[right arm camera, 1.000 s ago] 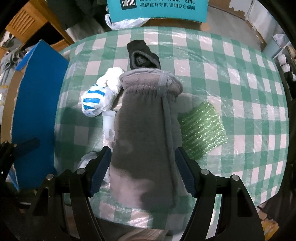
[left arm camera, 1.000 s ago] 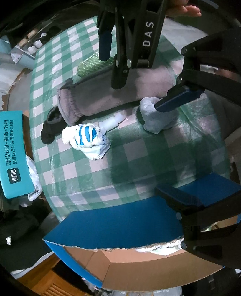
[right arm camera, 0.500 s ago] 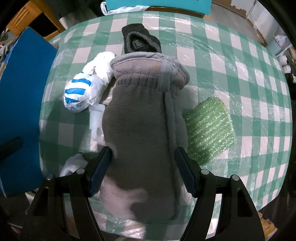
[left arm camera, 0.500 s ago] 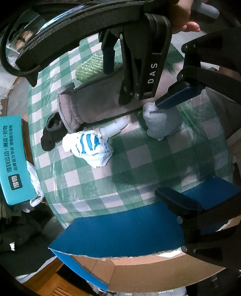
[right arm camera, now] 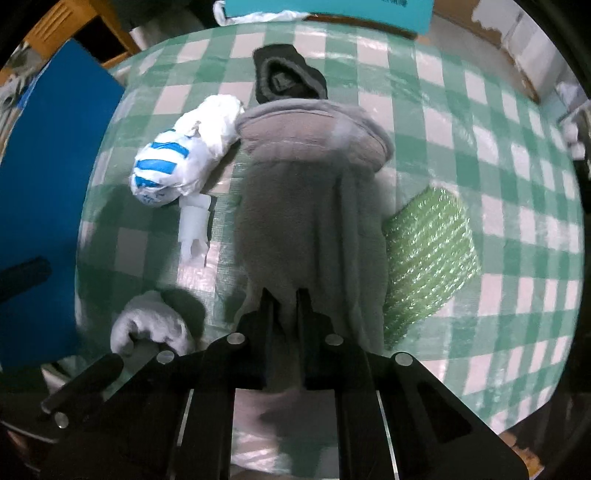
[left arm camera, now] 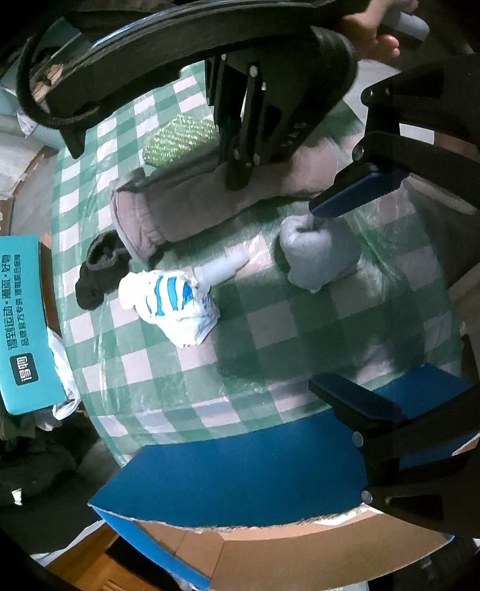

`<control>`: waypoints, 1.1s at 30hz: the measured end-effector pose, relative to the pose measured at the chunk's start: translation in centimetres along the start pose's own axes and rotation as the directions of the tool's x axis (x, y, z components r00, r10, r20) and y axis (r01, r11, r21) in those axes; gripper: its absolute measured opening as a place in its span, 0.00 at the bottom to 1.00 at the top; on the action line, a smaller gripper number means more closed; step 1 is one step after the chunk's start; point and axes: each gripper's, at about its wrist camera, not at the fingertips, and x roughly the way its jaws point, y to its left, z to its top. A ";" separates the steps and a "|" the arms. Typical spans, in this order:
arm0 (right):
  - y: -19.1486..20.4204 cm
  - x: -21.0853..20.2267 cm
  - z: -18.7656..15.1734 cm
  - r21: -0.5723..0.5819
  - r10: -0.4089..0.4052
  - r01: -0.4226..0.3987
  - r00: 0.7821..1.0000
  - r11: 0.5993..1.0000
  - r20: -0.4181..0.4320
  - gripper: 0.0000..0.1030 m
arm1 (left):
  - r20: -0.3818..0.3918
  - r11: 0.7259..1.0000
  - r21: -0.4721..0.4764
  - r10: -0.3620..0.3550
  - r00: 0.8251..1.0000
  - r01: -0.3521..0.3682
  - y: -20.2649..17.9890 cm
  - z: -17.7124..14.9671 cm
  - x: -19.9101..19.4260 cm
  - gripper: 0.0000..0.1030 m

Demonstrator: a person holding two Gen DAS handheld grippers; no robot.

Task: Organize soft objects
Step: 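Move the left tool toward the grey sock while the right tool approaches the grey fleece sleeve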

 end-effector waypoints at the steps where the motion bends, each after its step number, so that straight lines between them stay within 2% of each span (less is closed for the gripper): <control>1: -0.1 -0.3 -0.3 0.001 0.008 -0.008 1.000 1.000 0.006 0.08 | -0.001 1.000 0.002 -0.012 1.000 0.012 -0.2 0.0 -0.1 0.85; 6: -1.1 -1.6 -1.1 0.014 0.026 -0.026 0.999 1.000 0.028 0.07 | -0.005 1.000 0.017 -0.023 1.000 0.023 -1.2 -0.1 -0.2 0.85; 13: -4.5 -2.1 -2.7 0.048 0.032 -0.032 0.999 0.998 -0.003 0.07 | -0.046 0.998 0.027 -0.048 0.998 0.049 -2.3 0.0 1.3 0.85; 17: -5.2 -3.3 -3.1 0.056 0.041 -0.041 0.999 0.998 -0.010 0.08 | -0.071 0.998 0.029 -0.053 0.996 0.055 -2.8 0.0 2.0 0.85; 19: -5.8 -3.5 -3.5 0.063 0.064 -0.063 0.998 0.996 -0.011 0.15 | -0.082 0.998 0.028 -0.053 0.995 0.055 -3.0 0.0 2.5 0.85; 21: -6.3 -4.0 -3.8 0.090 0.081 -0.080 0.997 0.993 -0.001 0.30 | -0.093 0.998 0.025 -0.054 0.994 0.057 -3.1 0.1 3.1 0.85; 23: -6.8 -4.3 -3.9 0.116 0.087 -0.088 0.996 0.989 0.015 0.56 | -0.105 0.998 0.018 -0.055 0.993 0.057 -3.1 0.2 3.7 0.85; 24: -6.8 -4.6 -3.9 0.118 0.084 -0.086 0.996 0.989 0.020 0.60 | -0.111 0.998 0.013 -0.053 0.992 0.055 -3.0 0.1 3.9 0.85; 25: -6.9 -4.8 -4.0 0.121 0.076 -0.079 0.997 0.989 0.029 0.63 | -0.117 0.999 0.008 -0.052 0.992 0.053 -2.9 0.1 4.3 0.85; 30: -5.2 -4.4 -3.0 0.122 0.053 -0.055 0.998 0.991 0.023 0.64 | -0.125 0.999 -0.018 -0.046 0.991 0.044 -2.3 0.0 5.2 0.85; 33: -4.2 -3.4 -2.3 0.114 0.030 -0.031 1.000 0.993 0.008 0.64 | -0.123 0.998 -0.031 -0.053 0.991 0.050 -2.0 0.0 5.3 0.77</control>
